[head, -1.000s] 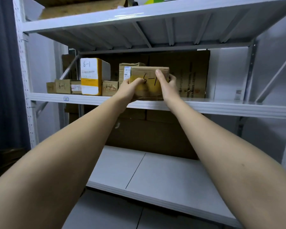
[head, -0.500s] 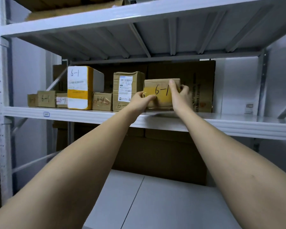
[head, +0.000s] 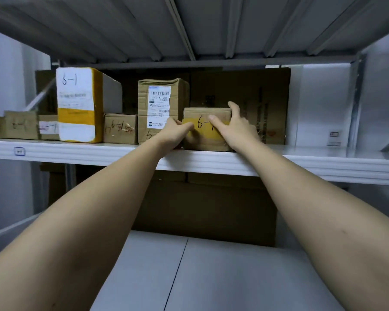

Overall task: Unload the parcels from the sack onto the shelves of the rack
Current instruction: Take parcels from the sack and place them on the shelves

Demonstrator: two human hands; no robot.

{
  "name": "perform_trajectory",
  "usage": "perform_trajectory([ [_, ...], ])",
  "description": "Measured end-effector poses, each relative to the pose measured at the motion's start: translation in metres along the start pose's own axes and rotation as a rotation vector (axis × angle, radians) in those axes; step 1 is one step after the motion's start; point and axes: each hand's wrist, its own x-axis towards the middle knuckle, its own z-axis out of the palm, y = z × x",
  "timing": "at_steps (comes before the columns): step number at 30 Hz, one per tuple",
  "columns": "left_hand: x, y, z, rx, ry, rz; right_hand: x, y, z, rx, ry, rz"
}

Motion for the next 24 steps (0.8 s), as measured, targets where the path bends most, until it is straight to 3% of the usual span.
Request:
perform_trajectory([
  [8, 0.030, -0.022, -0.027, 0.178, -0.043, 0.111, 0.024, -0.013, 0.025, -0.122, 0.023, 0.004],
  [24, 0.065, -0.048, -0.023, 0.372, -0.024, 0.196, 0.041, 0.000, 0.044, 0.058, -0.103, 0.144],
])
